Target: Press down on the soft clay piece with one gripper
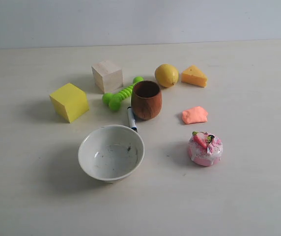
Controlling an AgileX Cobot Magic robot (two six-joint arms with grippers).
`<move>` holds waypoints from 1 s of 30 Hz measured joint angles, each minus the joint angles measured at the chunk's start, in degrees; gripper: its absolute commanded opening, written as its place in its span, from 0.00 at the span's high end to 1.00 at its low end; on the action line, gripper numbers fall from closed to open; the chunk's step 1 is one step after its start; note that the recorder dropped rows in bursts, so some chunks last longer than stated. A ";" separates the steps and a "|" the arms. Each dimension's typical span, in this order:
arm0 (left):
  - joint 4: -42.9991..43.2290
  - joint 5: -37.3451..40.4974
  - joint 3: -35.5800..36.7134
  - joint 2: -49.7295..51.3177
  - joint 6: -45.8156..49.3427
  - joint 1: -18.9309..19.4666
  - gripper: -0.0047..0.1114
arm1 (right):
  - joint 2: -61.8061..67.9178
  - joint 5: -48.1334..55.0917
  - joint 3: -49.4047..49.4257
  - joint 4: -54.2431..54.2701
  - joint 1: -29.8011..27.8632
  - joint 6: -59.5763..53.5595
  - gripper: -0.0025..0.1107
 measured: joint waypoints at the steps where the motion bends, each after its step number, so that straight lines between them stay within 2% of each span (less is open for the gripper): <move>1: 0.00 0.00 0.00 0.00 0.00 0.00 0.96 | 0.00 -2.72 0.00 0.33 0.00 0.43 0.98; 4: 0.00 0.00 0.00 0.00 0.00 0.00 0.96 | 0.00 -10.72 0.00 2.40 0.00 10.45 0.98; 8: 0.00 0.00 0.00 0.00 0.00 0.00 0.96 | 0.00 -13.16 -0.23 3.60 0.00 20.58 0.98; 18: 0.00 0.00 0.00 0.00 0.00 0.00 0.96 | 2.73 6.50 -13.70 -16.10 0.00 34.09 0.98; 24: 0.00 0.00 0.00 0.00 0.00 0.00 0.96 | 12.46 19.14 -24.65 -18.43 0.00 30.89 0.98; 30: 0.00 0.00 0.00 0.00 0.00 0.00 0.96 | 23.60 26.85 -31.88 -6.14 0.00 17.65 0.98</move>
